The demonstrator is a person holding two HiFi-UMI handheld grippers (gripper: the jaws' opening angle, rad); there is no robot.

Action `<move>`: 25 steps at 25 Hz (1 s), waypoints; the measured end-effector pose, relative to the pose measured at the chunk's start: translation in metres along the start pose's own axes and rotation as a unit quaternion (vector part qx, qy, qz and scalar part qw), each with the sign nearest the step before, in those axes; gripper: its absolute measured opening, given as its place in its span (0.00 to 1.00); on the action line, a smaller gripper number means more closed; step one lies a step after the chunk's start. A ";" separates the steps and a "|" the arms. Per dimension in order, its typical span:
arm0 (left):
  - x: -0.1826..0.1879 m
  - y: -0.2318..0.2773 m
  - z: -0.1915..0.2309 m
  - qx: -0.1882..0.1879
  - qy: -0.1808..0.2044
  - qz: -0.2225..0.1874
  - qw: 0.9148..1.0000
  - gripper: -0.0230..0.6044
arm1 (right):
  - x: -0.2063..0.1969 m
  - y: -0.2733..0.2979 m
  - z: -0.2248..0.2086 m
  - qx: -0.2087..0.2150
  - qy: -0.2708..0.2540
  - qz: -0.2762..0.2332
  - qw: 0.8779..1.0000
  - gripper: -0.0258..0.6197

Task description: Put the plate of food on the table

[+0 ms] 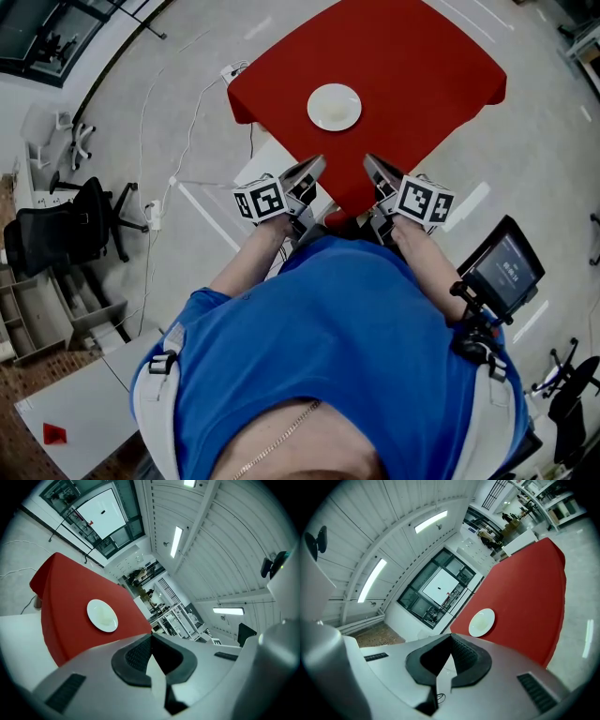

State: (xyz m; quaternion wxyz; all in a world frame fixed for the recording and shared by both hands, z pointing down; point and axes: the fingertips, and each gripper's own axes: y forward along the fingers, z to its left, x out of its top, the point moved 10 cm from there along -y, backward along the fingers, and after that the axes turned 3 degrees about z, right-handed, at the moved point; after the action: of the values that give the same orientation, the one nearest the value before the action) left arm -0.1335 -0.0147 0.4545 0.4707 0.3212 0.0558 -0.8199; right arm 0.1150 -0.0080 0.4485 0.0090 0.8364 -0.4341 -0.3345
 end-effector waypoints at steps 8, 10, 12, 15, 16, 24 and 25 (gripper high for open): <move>0.002 0.003 0.001 -0.004 0.004 0.000 1.000 0.05 | 0.001 0.001 0.001 0.000 -0.015 -0.002 1.000 0.04; 0.002 0.004 0.001 -0.006 0.005 0.001 1.000 0.05 | 0.002 0.001 0.001 0.000 -0.016 -0.003 1.000 0.04; 0.004 0.005 0.001 -0.005 0.004 0.000 1.000 0.05 | 0.002 0.002 0.002 0.001 -0.016 -0.004 1.000 0.04; 0.005 0.006 0.000 -0.005 0.003 0.000 1.000 0.05 | 0.003 0.001 0.003 -0.001 -0.020 -0.004 1.000 0.04; 0.005 0.006 -0.001 -0.005 0.002 -0.001 1.000 0.05 | 0.003 0.001 0.003 -0.002 -0.021 -0.004 1.000 0.04; -0.001 0.005 -0.003 -0.002 -0.014 -0.003 1.000 0.05 | 0.001 -0.003 0.005 -0.008 -0.020 0.002 1.000 0.04; -0.002 0.004 -0.003 -0.001 -0.015 -0.003 1.000 0.05 | 0.001 -0.003 0.005 -0.009 -0.020 0.003 1.000 0.04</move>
State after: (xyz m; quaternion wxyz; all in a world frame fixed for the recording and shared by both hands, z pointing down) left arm -0.1278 -0.0145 0.4548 0.4694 0.3080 0.0505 -0.8260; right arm 0.1145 -0.0051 0.4433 0.0084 0.8281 -0.4334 -0.3553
